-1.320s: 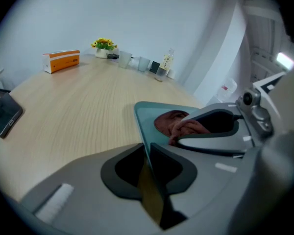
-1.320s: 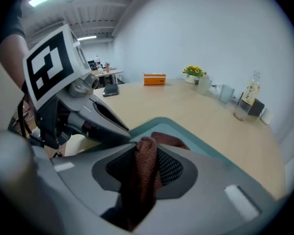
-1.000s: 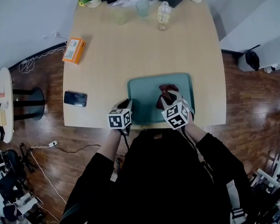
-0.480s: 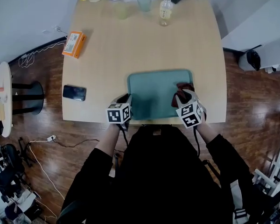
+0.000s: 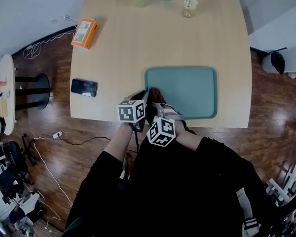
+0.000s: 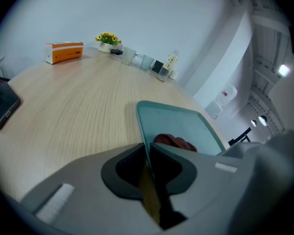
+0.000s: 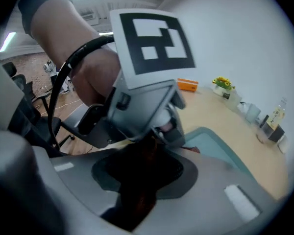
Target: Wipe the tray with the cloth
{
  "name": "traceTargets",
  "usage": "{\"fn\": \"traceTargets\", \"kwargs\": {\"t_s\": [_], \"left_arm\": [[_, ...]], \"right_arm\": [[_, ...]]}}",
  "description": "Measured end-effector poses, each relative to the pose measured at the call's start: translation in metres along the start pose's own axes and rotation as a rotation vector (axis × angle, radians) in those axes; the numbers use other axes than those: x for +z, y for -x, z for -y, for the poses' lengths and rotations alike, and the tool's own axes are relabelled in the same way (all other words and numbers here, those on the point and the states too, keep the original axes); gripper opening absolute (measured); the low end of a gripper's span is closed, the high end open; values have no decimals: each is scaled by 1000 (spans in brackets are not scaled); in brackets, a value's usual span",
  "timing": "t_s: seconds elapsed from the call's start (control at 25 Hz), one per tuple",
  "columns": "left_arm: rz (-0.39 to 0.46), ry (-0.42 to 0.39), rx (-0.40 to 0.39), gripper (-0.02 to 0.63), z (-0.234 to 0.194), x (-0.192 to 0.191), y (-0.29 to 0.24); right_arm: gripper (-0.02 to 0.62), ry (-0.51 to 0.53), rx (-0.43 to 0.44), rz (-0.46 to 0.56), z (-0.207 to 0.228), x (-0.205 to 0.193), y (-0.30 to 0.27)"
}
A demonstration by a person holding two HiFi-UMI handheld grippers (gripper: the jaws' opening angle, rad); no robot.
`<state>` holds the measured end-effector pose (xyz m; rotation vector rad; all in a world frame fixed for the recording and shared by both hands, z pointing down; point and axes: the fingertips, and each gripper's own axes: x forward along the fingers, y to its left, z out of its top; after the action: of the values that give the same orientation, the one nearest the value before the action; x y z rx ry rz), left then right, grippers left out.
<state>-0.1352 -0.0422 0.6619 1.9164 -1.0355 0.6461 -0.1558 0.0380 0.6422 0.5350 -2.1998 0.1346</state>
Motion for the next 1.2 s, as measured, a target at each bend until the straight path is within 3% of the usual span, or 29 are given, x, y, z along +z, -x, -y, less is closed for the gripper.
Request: {"fn": "traceTargets", "kwargs": {"t_s": [0.28,0.76,1.04,1.2], "left_arm": [[8,-19,22,17,-3,-2,1],[10,-45,27,20,-7,-4,0],[13,-58,39,21,-2,-7,2],[18,-66,45,21,-1,-4,1]], "right_arm": [[114,-3,-33,-18,6,-20,14],[114,-116,-273,-176,83,-208,154],[114,-145,-289,-170,91,-208,154],[115,-58,-334,-189,143,-194,130]]}}
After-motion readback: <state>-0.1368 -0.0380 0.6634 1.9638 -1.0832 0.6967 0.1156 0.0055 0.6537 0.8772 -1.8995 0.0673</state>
